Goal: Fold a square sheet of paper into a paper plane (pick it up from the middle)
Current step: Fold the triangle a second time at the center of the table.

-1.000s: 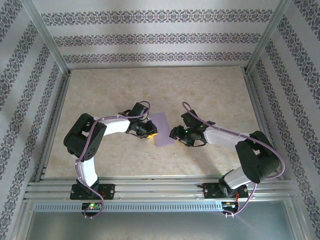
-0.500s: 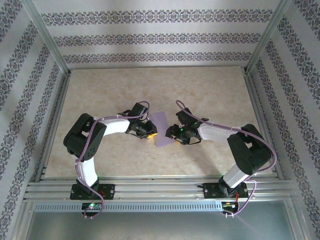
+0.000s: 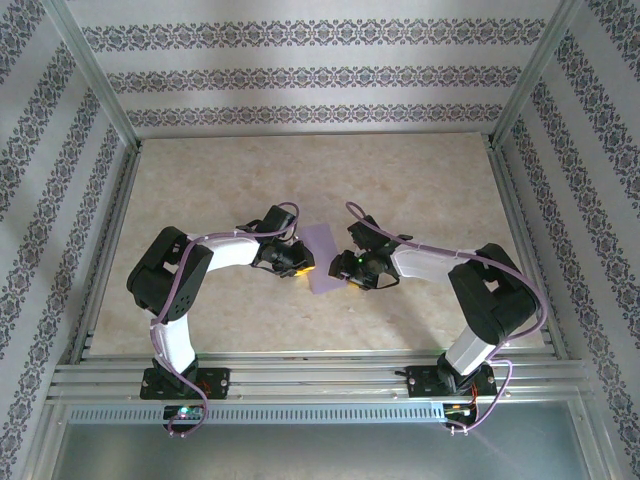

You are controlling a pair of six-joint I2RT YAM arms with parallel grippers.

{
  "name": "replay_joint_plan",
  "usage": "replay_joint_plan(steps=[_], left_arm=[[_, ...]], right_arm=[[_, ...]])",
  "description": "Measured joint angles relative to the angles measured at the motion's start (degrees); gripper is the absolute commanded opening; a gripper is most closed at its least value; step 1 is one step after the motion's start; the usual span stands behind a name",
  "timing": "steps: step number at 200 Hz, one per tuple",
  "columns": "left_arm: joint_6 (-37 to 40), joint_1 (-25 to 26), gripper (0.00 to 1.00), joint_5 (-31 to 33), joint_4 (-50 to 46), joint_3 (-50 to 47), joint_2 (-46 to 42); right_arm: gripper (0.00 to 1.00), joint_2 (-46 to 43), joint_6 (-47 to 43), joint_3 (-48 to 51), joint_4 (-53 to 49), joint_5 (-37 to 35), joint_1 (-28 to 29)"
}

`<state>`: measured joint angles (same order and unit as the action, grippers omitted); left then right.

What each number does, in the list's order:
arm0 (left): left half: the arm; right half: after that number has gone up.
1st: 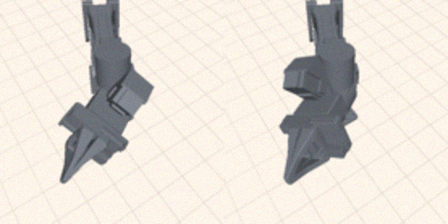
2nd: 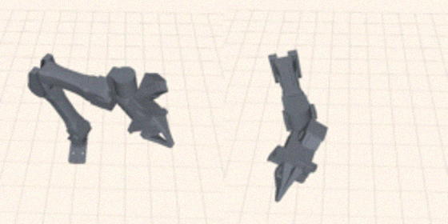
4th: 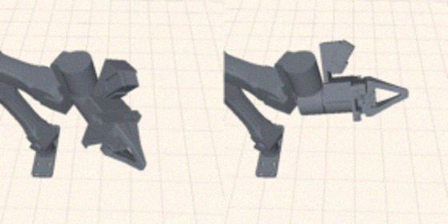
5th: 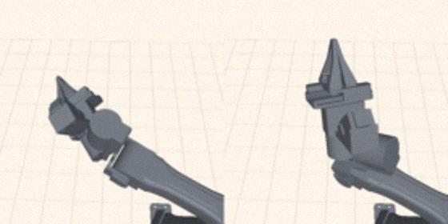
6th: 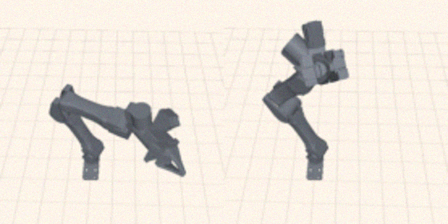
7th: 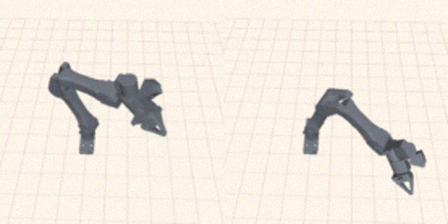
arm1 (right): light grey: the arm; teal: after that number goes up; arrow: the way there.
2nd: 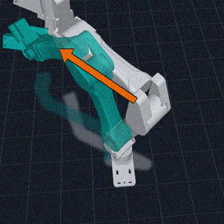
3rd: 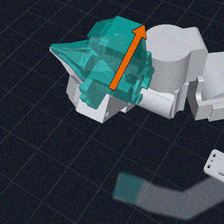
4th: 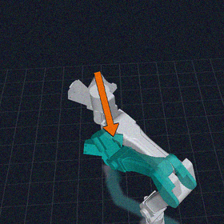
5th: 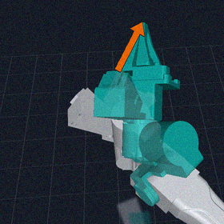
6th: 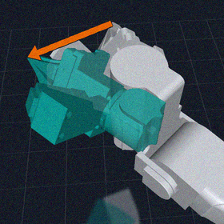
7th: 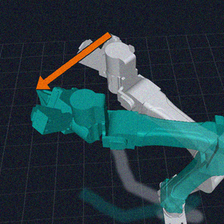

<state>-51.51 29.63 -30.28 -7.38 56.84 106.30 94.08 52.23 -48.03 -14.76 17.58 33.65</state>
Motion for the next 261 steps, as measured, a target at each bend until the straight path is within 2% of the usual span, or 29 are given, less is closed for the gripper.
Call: replay_joint_plan(steps=[172,261], left_arm=[[0.02,-0.02,0.21,-0.15,0.0,0.02,0.11],[0.04,-0.11,0.21,-0.2,0.0,0.02,0.15]], right_arm=[[0.52,0.11,-1.18,0.02,-0.66,0.52,0.63],[0.45,-1.95,-1.16,0.2,1.18,0.94,0.63]])
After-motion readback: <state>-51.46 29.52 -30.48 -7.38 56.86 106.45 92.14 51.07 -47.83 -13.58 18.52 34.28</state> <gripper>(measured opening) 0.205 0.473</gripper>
